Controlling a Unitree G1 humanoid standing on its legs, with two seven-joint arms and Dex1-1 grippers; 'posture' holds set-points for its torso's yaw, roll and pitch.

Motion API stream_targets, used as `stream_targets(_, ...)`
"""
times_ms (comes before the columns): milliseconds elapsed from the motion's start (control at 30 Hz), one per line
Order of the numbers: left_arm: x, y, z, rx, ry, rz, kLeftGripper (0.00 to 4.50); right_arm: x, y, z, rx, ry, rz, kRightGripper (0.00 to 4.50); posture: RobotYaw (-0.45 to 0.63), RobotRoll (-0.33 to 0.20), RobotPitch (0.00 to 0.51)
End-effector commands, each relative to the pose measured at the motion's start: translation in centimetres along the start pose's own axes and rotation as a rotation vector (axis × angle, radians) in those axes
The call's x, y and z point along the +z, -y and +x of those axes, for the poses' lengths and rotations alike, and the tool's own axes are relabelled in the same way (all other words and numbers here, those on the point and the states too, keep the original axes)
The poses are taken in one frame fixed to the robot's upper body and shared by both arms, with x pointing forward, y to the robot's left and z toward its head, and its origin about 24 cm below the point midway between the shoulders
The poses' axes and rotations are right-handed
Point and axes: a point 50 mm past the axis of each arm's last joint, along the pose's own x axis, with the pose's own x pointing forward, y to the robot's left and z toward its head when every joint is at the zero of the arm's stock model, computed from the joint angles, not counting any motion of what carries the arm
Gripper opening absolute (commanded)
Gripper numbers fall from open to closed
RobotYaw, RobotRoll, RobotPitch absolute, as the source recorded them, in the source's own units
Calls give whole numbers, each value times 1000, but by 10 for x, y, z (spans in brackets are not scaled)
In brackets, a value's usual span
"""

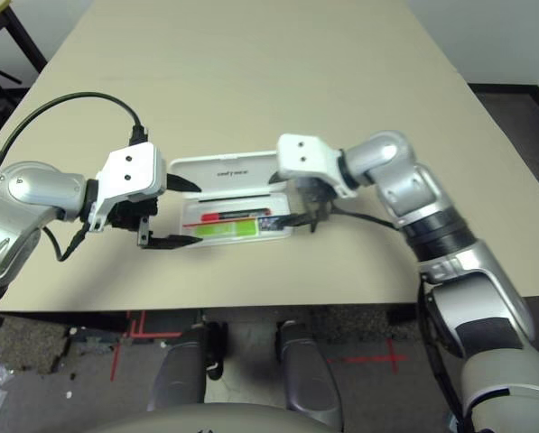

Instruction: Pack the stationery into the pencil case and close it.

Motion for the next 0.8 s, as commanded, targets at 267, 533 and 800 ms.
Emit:
stream_targets(267,-15,-5,-17,80,-13,-30,4500,-43,-17,-50,-77,14,254,4456,-9,0,167)
stream_targets(533,-48,-31,-29,256,-141,-26,3503,-46,-19,-43,-90,30,266,4500,-9,0,160)
stream_targets(800,-74,-40,-35,321,-256,-34,314,-45,-18,-38,-88,30,260,4500,-7,0,155)
